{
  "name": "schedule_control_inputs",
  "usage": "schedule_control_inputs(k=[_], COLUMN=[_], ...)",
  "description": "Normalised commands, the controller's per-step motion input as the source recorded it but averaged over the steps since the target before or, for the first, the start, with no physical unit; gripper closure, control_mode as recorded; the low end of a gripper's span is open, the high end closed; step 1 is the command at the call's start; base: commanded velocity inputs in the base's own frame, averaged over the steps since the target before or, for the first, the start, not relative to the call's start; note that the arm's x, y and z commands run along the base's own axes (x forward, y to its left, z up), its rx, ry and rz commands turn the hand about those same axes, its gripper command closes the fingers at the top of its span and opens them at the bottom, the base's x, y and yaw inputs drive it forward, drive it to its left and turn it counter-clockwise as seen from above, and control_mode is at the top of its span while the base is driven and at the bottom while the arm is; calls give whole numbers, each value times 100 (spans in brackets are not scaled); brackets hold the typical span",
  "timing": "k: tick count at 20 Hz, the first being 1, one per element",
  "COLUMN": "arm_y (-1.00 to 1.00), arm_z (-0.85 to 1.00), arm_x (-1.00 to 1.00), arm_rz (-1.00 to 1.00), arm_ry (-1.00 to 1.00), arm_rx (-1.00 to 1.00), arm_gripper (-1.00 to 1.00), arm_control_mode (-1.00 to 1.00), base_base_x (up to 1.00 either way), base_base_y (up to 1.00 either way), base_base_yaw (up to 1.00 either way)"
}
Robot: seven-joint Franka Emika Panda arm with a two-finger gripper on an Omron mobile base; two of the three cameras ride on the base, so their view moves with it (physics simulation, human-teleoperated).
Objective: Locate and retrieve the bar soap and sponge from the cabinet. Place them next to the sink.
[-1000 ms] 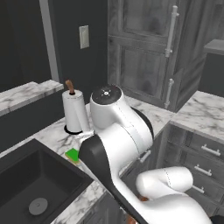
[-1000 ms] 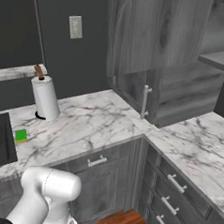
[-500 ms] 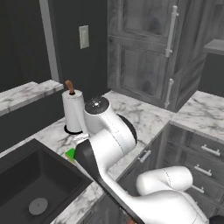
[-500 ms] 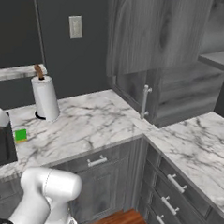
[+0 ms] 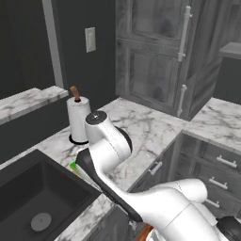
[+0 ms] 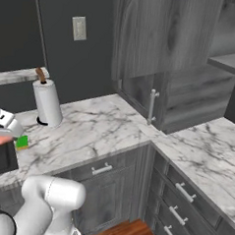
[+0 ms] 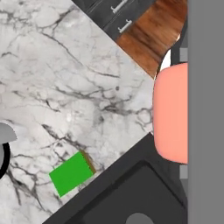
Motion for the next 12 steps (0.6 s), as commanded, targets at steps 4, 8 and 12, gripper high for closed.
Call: schedule_control_inputs(k=[4, 8, 12], arm_y=[15, 17, 20], arm_z=[-39, -31, -26], arm_x=[27, 30, 43], arm_rz=[0, 0, 0], arm_ry=[2, -5, 0], arm_rx=[0, 0, -6], arm_gripper=[100, 100, 100], arm_control_mode=[-100, -100, -100], base_base_x=[0, 0, 0], base_base_y=[0, 0, 0], base_base_yaw=[0, 0, 0])
